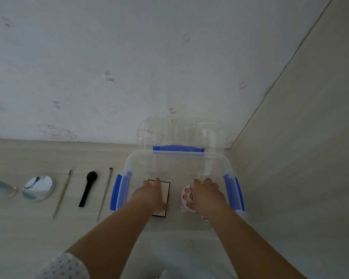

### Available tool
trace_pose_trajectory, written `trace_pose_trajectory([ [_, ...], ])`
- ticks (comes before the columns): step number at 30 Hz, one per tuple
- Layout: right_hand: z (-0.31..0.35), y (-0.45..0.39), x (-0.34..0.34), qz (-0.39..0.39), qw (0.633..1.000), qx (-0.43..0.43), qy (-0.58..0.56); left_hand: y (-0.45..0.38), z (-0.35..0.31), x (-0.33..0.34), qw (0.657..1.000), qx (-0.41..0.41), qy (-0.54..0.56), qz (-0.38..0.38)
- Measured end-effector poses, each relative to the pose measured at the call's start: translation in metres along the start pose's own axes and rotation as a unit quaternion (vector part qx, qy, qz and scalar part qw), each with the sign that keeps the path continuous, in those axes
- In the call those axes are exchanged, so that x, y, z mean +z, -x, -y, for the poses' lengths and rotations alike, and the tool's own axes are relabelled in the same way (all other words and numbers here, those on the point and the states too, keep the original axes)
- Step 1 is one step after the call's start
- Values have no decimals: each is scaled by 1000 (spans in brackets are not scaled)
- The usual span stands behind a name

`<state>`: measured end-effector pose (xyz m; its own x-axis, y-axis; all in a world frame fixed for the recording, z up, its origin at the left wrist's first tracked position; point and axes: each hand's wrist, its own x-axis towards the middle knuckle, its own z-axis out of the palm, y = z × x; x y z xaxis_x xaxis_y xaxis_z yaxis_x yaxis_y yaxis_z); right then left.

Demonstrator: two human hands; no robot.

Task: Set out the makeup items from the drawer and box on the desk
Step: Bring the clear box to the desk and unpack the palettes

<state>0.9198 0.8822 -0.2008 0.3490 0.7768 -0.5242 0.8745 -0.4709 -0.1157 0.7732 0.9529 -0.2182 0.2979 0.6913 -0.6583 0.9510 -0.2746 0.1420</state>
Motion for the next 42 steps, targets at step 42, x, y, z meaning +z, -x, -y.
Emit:
trace_pose_trajectory([
  [42,77,94,-66,-13,867,-298,-399,181,80,-35,857,-54,434,-272],
])
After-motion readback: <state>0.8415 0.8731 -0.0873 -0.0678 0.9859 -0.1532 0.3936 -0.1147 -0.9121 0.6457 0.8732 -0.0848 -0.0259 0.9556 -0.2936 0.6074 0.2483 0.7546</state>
